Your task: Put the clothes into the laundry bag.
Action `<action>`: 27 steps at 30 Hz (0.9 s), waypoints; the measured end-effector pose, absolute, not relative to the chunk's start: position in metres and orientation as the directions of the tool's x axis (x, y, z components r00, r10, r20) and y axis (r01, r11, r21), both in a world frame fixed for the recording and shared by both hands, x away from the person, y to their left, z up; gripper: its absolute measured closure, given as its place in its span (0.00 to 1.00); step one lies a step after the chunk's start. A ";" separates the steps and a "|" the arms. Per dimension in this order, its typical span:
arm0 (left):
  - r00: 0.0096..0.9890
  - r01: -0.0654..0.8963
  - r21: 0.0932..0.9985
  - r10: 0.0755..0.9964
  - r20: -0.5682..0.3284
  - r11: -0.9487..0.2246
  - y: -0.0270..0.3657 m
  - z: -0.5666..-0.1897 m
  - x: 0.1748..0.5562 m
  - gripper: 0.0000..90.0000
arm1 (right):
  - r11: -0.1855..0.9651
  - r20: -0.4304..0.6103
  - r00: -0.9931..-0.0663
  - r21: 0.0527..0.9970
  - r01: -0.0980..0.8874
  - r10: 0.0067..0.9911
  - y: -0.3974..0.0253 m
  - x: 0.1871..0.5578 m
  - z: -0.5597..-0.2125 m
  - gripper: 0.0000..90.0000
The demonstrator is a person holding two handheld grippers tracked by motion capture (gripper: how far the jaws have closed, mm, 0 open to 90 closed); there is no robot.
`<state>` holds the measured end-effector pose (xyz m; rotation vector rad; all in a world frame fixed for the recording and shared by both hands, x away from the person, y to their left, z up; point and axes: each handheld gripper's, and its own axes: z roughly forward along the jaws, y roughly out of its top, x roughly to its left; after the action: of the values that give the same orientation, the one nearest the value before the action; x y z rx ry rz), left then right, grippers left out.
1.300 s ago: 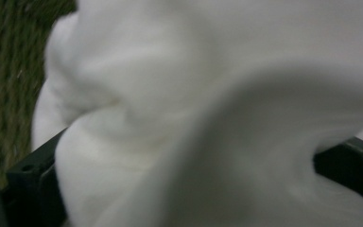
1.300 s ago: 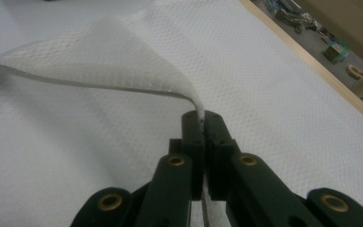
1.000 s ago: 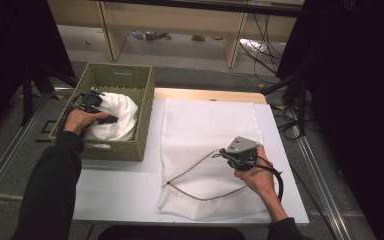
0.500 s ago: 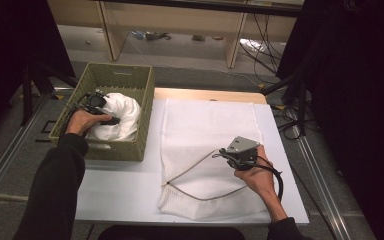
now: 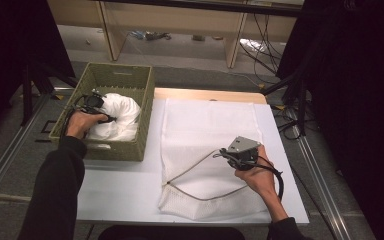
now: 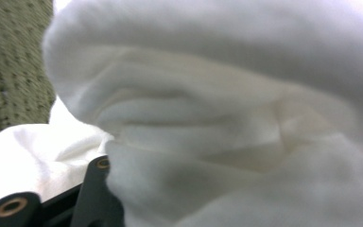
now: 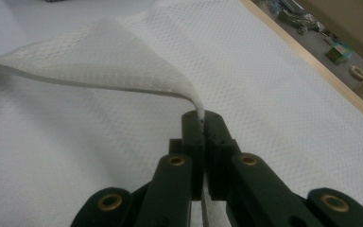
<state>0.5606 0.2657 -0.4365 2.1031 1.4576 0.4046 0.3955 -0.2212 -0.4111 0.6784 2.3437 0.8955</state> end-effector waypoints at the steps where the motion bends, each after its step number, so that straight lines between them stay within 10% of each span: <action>1: 0.369 0.764 0.588 0.928 -0.060 -0.266 0.266 -0.436 0.561 0.55 | 0.653 -0.299 -0.730 0.712 0.259 0.615 -0.221 0.396 -0.411 0.99; 27: 0.433 0.611 0.764 0.895 -0.102 -0.208 0.266 -0.332 0.534 0.58 | 0.650 -0.295 -0.732 0.716 0.256 0.614 -0.223 0.397 -0.409 1.00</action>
<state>0.5339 0.2658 -0.3325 1.9243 1.2719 0.4731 0.3969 -0.2233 -0.4094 0.6768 2.3429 0.9046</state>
